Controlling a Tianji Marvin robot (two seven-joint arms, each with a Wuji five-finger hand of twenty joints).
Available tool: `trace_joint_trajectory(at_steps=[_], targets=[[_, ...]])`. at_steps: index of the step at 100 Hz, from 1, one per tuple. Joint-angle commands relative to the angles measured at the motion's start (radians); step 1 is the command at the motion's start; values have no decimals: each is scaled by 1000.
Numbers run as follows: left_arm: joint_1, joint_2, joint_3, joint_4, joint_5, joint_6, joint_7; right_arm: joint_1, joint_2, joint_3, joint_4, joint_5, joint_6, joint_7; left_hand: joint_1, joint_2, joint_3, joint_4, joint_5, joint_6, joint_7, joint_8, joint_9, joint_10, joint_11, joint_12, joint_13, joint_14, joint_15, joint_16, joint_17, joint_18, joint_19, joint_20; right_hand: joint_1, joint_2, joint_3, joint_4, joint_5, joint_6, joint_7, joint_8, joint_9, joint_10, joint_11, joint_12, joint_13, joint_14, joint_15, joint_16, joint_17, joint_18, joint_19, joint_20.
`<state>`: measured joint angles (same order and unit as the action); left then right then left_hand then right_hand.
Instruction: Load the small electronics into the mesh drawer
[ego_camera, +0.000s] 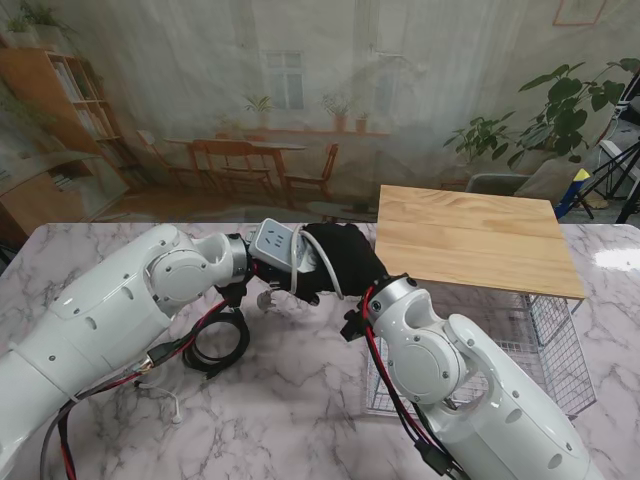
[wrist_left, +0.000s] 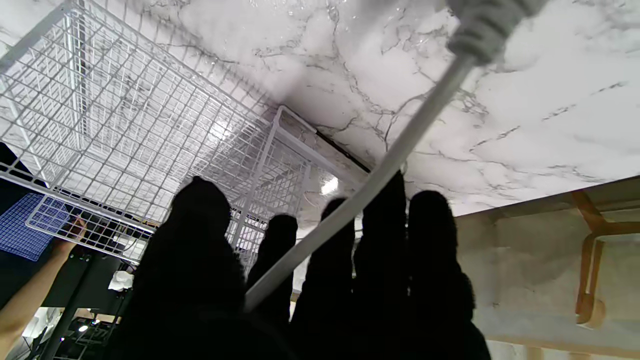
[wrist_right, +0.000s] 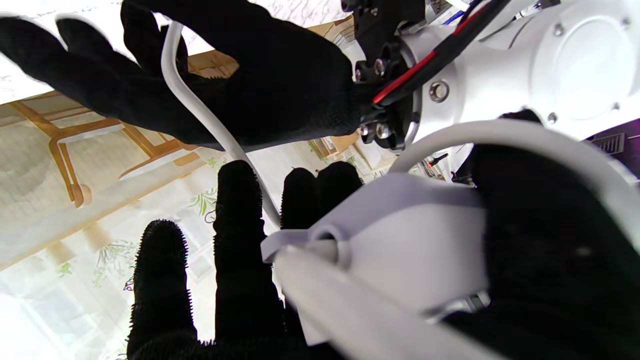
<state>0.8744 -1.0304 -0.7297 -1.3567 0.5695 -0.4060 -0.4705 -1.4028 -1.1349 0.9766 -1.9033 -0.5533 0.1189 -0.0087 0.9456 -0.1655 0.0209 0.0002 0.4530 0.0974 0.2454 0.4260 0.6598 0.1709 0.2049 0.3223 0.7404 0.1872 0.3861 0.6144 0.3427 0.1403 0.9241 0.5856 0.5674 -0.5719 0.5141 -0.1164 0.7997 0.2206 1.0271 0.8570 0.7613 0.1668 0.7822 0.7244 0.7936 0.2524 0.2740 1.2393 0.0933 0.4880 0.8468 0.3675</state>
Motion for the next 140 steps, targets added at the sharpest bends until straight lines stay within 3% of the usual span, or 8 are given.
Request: trace_joint_trajectory(at_steps=[1, 38, 49, 58, 71, 88, 127, 140], targets=[[6, 10, -21, -10, 19, -10, -11, -2, -1, 3, -6, -4, 6, 0, -33, 27, -22, 21, -64, 36, -62, -38, -127, 36, -44, -40, -69, 27, -46, -32, -58, -15, -55, -28, 166, 241, 339, -4, 102, -151, 38, 1, 4, -31, 0, 7, 24, -4, 74, 14, -5, 6, -7, 2], [50, 20, -115, -26, 55, -7, -25, 2, -1, -1, -6, -6, 11, 3, -64, -15, -12, 21, -123, 88, -140, -64, -369, 139, -126, -146, -168, 40, -53, -80, -106, -16, -111, -61, 166, 242, 337, -4, 102, -152, 37, 1, 4, -32, 1, 7, 25, -2, 75, 15, -5, 6, -6, 1], [47, 24, -104, -15, 36, 1, -47, 1, -1, 1, -8, -10, 12, 0, -39, -21, -1, 23, -76, 95, -121, -57, -285, 110, -90, -142, -121, 28, -46, -87, -69, -17, -90, -57, 166, 241, 337, -3, 102, -152, 37, 1, 3, -32, 0, 6, 24, -2, 74, 15, -4, 7, -5, 1], [46, 26, -92, 0, 30, -7, -51, 0, -2, 3, -10, -14, 15, -2, 3, -27, 20, 26, 15, 88, -67, -29, -111, 25, -29, -125, -24, -7, -30, -98, -2, -28, -41, -53, 166, 242, 336, -4, 102, -152, 36, 2, 3, -32, 1, 7, 25, -3, 74, 15, -4, 7, -5, 0], [53, 21, -84, 21, 33, -16, -24, 1, 0, 7, -13, -24, 15, -2, 214, -44, 94, 6, 210, -54, 142, 136, 188, -86, 65, -77, 150, -70, 28, -84, 113, -62, 69, -47, 166, 243, 336, -3, 102, -152, 36, 2, 3, -32, 1, 7, 25, -4, 74, 15, -4, 7, -4, 0], [50, 19, -56, 37, 39, -22, -5, 2, -4, 10, -15, -25, 22, -14, 300, -20, 45, 12, 310, -101, 372, 108, 369, -77, 147, 77, 255, -72, 137, -20, 183, -65, 173, -30, 166, 243, 336, -4, 102, -152, 36, 2, 3, -31, 2, 7, 26, -5, 75, 15, -5, 9, -5, 0], [-36, 31, 142, 50, 57, -121, -8, 26, -13, 12, 4, -9, 65, -33, 294, -35, 74, 18, 286, -131, 491, 159, 384, -70, 251, 194, 271, -84, 259, 82, 201, -73, 229, 16, 167, 245, 335, -4, 101, -151, 36, 2, 1, -30, 4, 7, 26, -3, 75, 15, -6, 7, -5, -1], [2, 43, 118, -2, 55, -150, -22, 27, -14, 20, 8, -13, 72, -41, 296, -33, 81, 13, 281, -139, 503, 176, 380, -67, 267, 221, 272, -86, 281, 105, 201, -75, 240, 29, 167, 245, 334, -4, 101, -151, 36, 3, 1, -31, 5, 7, 27, -3, 75, 15, -6, 8, -4, -1]])
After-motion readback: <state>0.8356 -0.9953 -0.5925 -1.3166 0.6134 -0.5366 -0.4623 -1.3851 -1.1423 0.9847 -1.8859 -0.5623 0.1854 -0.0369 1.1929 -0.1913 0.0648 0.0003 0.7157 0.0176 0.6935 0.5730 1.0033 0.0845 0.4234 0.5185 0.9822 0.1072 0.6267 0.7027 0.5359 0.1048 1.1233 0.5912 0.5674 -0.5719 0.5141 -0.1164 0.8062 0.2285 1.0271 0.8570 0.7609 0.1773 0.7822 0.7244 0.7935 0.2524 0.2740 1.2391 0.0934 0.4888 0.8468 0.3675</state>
